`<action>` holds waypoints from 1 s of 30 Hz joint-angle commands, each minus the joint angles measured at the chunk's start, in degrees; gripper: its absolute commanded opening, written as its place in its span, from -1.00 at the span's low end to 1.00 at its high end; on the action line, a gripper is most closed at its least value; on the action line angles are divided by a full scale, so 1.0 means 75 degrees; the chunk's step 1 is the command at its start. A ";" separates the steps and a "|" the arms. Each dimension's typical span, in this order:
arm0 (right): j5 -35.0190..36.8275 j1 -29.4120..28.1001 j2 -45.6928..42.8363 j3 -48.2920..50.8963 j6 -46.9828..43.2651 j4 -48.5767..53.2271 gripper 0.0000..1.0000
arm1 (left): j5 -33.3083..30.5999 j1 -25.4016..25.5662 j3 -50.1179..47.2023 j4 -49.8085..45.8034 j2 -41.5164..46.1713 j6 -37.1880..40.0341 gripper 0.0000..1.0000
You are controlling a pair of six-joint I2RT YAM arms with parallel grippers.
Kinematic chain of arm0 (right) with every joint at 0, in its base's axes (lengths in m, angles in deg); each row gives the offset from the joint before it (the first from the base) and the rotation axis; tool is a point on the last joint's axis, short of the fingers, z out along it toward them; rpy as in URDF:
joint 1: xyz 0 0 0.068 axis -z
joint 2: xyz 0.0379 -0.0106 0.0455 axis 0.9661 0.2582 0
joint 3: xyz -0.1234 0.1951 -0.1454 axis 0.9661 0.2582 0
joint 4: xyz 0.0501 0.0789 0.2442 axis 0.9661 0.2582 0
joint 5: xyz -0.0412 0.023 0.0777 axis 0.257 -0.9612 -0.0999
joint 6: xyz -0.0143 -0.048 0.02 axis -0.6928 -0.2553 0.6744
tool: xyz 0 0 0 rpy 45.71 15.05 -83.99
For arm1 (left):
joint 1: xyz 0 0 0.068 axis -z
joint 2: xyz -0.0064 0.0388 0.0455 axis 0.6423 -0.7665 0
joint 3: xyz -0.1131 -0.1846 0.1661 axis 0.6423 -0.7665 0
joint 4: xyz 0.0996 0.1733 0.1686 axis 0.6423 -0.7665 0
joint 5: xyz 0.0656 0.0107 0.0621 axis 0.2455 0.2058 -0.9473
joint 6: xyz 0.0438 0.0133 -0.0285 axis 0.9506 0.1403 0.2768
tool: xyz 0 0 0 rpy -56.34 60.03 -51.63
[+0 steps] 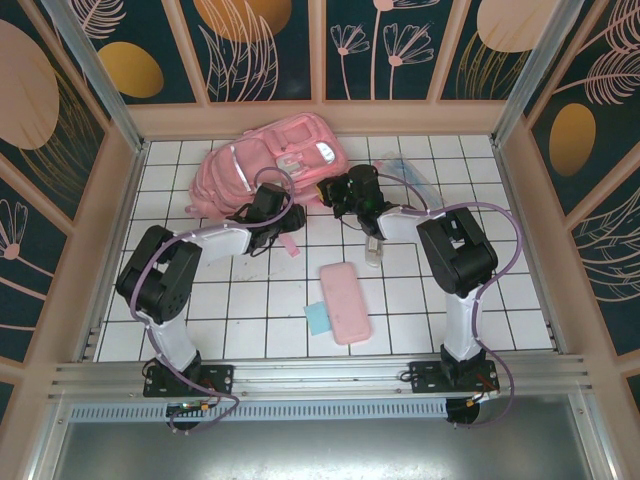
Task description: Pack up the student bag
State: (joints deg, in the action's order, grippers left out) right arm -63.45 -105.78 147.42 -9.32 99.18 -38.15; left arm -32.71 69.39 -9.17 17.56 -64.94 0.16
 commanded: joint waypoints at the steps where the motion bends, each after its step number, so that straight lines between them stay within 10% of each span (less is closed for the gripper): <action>1: -0.0264 -0.0038 -0.0377 -0.0003 0.0381 -0.1444 -1.00 | -0.0413 0.0029 0.0285 0.0900 -0.0176 0.0394 0.03; 6: -0.0255 -0.0038 -0.0369 0.0246 0.0531 -0.1613 -1.00 | -0.0449 0.0026 0.0368 0.1028 -0.0263 0.0432 -0.39; 9: -0.0146 -0.0029 -0.0368 0.0334 0.0468 -0.1618 -1.00 | -0.0280 0.0031 0.0376 0.0939 -0.0159 0.0387 -1.00; 30: -0.0029 0.0852 -0.0352 -0.0215 -0.2385 -0.0486 -1.00 | 0.1135 0.0013 0.0285 -0.1901 0.0860 0.0527 -1.00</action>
State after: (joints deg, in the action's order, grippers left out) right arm -65.44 -100.29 147.42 -7.81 84.90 -35.84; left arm -24.79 69.61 -9.63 6.52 -57.66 2.63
